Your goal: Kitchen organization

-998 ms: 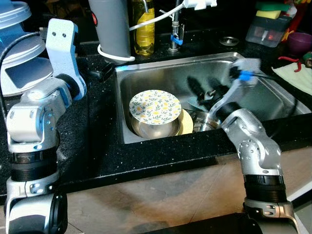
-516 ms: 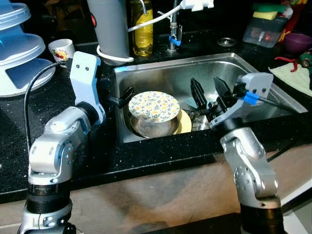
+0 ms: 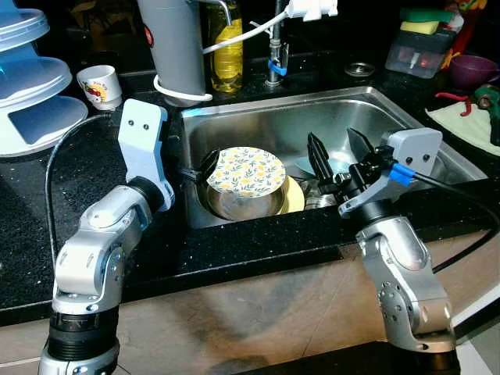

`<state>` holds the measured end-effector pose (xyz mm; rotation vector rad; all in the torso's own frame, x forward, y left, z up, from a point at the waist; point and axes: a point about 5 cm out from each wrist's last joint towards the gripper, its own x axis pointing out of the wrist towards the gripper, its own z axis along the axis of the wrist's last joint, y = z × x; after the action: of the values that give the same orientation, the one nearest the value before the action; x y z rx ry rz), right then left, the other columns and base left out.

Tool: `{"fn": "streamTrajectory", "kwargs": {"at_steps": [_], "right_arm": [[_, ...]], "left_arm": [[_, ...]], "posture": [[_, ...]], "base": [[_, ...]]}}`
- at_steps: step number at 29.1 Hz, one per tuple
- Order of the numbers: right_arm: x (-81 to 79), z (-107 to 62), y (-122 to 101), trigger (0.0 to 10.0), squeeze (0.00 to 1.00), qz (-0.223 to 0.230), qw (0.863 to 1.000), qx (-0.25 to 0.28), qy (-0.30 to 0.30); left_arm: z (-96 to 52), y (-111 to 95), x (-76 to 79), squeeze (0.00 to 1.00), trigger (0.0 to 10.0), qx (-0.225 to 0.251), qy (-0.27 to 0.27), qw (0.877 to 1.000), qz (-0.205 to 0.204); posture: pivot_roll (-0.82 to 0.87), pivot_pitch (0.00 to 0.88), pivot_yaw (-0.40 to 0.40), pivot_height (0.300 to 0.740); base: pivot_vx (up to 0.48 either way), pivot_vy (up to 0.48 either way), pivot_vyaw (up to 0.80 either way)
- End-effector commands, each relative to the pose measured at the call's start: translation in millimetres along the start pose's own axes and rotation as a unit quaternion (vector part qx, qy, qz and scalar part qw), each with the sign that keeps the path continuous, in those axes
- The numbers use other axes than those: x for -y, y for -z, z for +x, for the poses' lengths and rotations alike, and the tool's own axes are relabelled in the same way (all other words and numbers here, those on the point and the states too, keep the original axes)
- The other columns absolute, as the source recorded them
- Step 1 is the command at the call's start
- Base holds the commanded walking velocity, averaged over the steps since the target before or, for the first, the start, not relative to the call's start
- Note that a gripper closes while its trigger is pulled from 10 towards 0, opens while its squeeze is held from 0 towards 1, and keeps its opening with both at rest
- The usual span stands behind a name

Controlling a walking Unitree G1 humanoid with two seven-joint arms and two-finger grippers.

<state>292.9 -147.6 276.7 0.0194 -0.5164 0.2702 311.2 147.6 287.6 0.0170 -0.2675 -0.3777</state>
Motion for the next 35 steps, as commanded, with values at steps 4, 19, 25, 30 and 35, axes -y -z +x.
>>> {"fn": "streamTrajectory", "kwargs": {"at_steps": [4, 19, 25, 30, 35], "right_arm": [[-3.4, -2.6, -3.3, 10.0, 0.0, -0.017, 1.0, 0.009, -0.022], [-5.6, 3.1, -2.9, 10.0, 0.0, 0.002, 0.999, 0.012, -0.04], [-5.4, 2.8, -2.7, 10.0, 0.0, 0.008, 0.999, 0.013, -0.034], [-5.4, 2.5, -2.0, 10.0, 0.0, 0.01, 0.999, 0.011, -0.032], [-6.2, 2.3, -1.5, 10.0, 0.0, 0.012, 0.999, 0.01, -0.032]], "left_arm": [[-5.5, 1.4, -2.8, 0.0, 10.0, 0.002, -0.017, 1.0, 0.014], [-11.0, -2.4, -4.3, 0.0, 10.0, 0.014, -0.014, 1.0, 0.014], [-10.0, -4.1, -3.6, 0.0, 10.0, 0.018, -0.007, 1.0, 0.016], [-9.7, -4.6, -2.7, 0.0, 10.0, 0.018, -0.003, 1.0, 0.014], [-9.6, -5.9, -1.1, 0.0, 10.0, 0.019, -0.001, 1.0, 0.015]], "posture": [[-0.07, 0.171, -0.012, 0.74], [-0.07, 0.168, -0.034, 0.74], [-0.07, 0.167, -0.026, 0.74], [-0.07, 0.168, -0.024, 0.74], [-0.07, 0.168, -0.027, 0.74]], "base": [[0.0, 0.0, 0.0], [0.0, 0.0, 0.0], [0.0, 0.0, 0.0], [-0.251, 0.0, 0.0], [-0.35, 0.0, 0.0]]}}
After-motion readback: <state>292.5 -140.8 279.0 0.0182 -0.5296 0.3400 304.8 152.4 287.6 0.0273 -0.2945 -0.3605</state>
